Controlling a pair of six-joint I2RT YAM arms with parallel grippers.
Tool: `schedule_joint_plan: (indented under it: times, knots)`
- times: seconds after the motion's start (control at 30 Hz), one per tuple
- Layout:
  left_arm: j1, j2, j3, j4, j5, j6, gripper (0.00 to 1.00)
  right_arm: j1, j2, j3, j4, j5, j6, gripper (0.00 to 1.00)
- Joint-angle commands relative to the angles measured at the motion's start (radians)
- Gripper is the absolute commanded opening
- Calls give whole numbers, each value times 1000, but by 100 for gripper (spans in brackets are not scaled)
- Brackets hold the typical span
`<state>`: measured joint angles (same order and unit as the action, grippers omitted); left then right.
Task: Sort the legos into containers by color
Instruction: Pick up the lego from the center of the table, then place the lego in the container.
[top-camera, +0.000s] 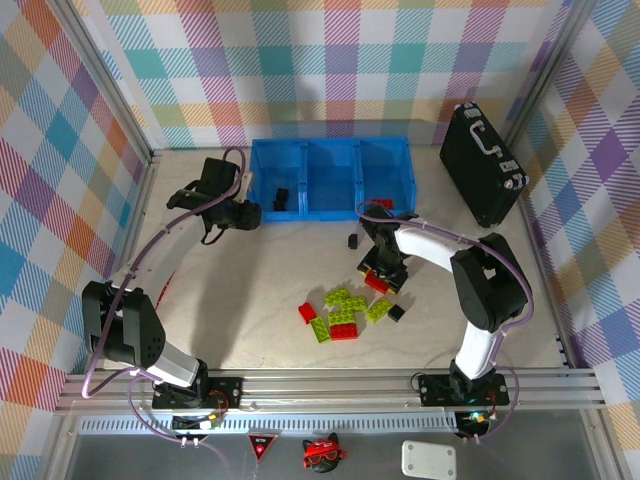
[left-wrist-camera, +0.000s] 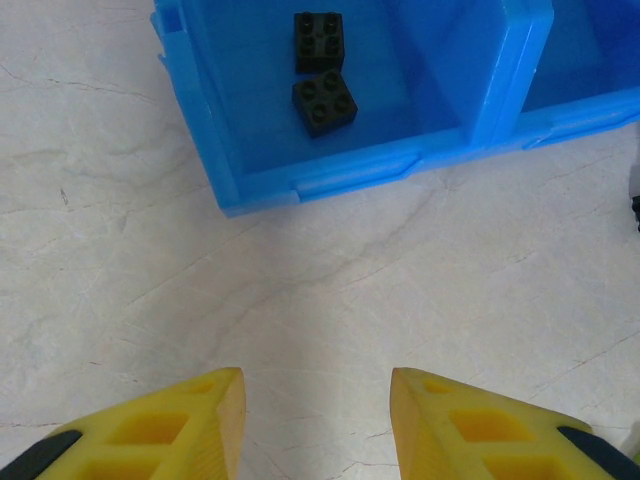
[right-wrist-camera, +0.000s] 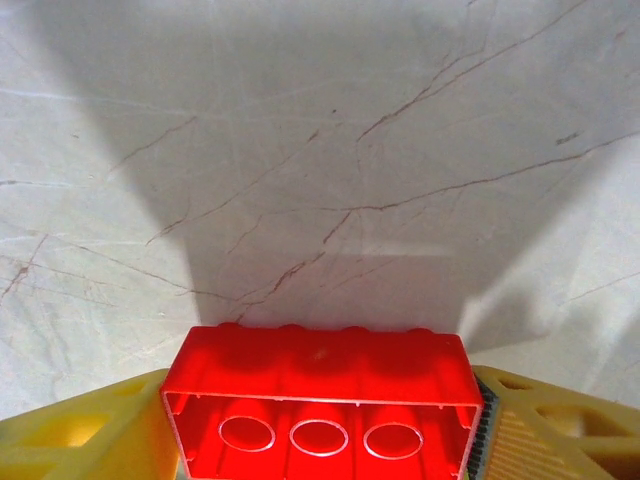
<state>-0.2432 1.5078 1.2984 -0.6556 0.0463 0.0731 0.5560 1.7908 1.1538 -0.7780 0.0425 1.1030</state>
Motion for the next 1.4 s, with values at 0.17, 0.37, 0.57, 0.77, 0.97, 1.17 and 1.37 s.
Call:
schedule_joint_plan:
  times: [0.17,0.37,0.57,0.77,0.97,1.17,1.37]
  knots:
    - [13,-6,-3,-30,-10,19,43,4,-60,81,-87,48,-73,68]
    - [13,5,2,-30,-2,17,42,-12,-96,140,-127,91,-119,68]
    - [13,-4,-3,-27,-2,17,43,-60,-104,230,-155,107,-204,68]
    - [13,-7,-5,-26,1,16,43,-123,-62,385,-181,132,-283,68]
    - [13,-12,-9,-22,-5,19,43,-186,50,567,-206,129,-335,68]
    - [13,-5,-9,-23,-10,20,43,-238,182,736,-211,95,-356,68]
    - [13,-4,-7,-27,-29,28,43,-255,363,970,-283,76,-399,68]
